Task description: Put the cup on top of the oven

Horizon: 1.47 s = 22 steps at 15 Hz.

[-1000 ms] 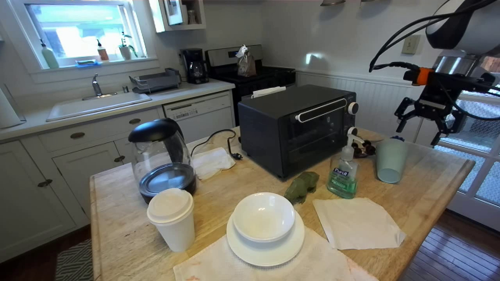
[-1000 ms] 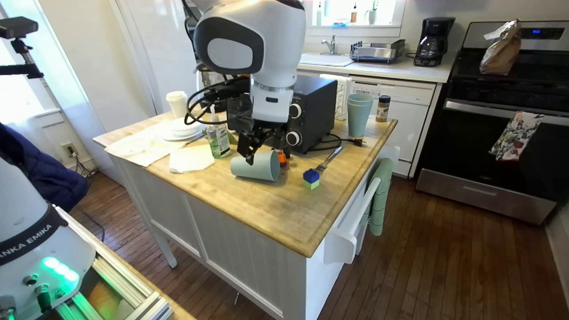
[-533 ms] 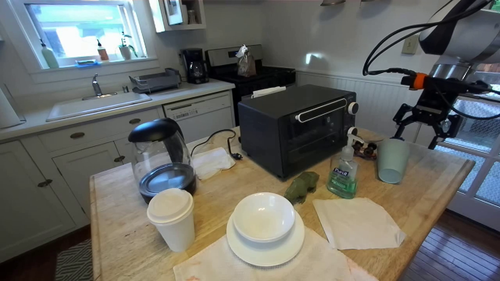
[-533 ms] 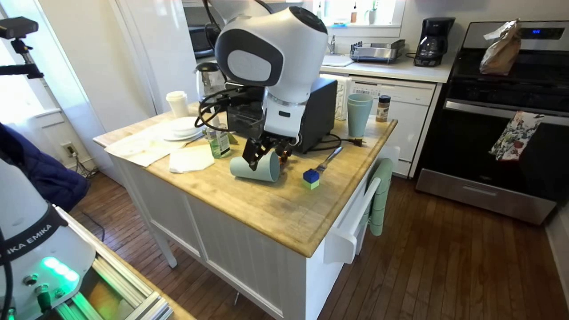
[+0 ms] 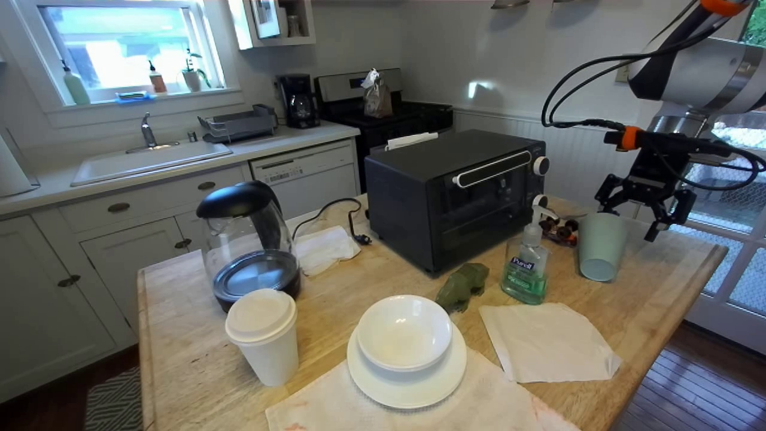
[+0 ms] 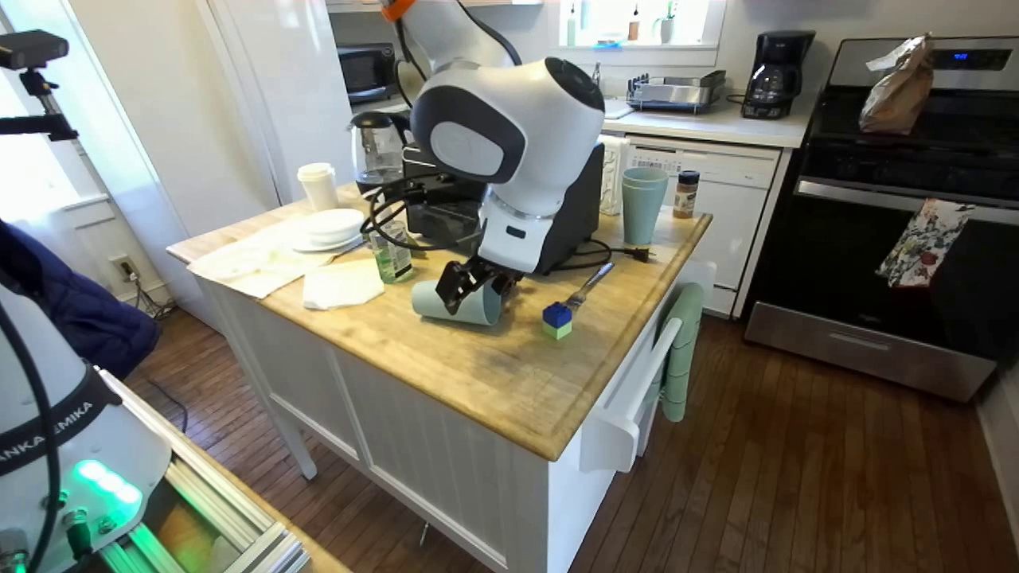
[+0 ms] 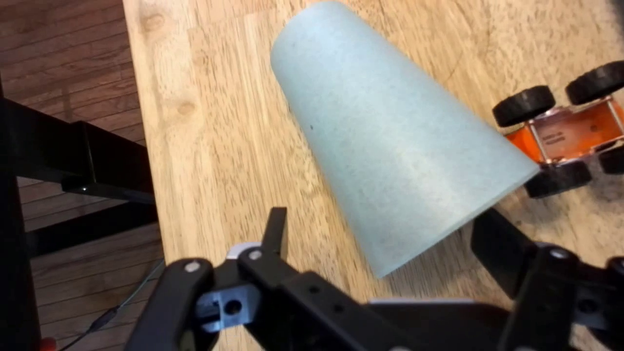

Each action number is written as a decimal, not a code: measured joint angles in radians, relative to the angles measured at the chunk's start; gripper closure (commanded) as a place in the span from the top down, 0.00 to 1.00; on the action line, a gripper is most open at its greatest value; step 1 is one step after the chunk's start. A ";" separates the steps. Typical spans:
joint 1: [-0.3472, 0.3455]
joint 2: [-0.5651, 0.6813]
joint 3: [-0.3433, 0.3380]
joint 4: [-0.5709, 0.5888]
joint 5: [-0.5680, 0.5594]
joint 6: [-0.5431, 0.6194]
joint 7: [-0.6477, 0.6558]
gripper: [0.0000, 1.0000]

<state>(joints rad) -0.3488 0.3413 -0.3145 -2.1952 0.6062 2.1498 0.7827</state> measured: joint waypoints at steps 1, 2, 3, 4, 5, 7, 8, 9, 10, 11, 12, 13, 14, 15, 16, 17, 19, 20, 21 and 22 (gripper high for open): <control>-0.002 0.011 0.000 0.008 0.012 -0.017 0.000 0.60; -0.004 0.020 0.000 0.017 0.022 -0.035 0.001 0.53; -0.005 0.028 0.000 0.025 0.028 -0.050 0.005 0.45; -0.005 0.035 0.000 0.032 0.035 -0.065 0.011 0.39; -0.006 0.040 0.000 0.038 0.045 -0.080 0.014 0.31; -0.006 0.044 0.000 0.050 0.056 -0.104 0.024 0.18; -0.006 0.044 0.000 0.056 0.057 -0.114 0.031 0.10; -0.006 0.044 0.000 0.060 0.057 -0.122 0.038 0.04; -0.005 0.044 0.000 0.065 0.057 -0.127 0.044 0.00; -0.004 0.044 0.000 0.070 0.057 -0.134 0.049 0.00; -0.002 0.043 0.000 0.074 0.057 -0.142 0.053 0.00; -0.001 0.042 0.000 0.079 0.057 -0.154 0.057 0.01; 0.001 0.040 0.000 0.083 0.057 -0.163 0.061 0.02; 0.004 0.038 0.000 0.085 0.057 -0.170 0.066 0.02; 0.007 0.035 0.000 0.088 0.057 -0.179 0.071 0.02; 0.012 0.031 0.000 0.090 0.055 -0.189 0.075 0.02; 0.025 0.017 0.000 0.092 0.044 -0.199 0.080 0.02; 0.034 0.007 0.001 0.092 0.028 -0.199 0.081 0.02; 0.046 -0.006 0.000 0.092 0.003 -0.198 0.083 0.02; 0.060 -0.022 0.000 0.090 -0.032 -0.187 0.087 0.02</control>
<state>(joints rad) -0.2891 0.3189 -0.3142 -2.1052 0.5738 1.9626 0.8701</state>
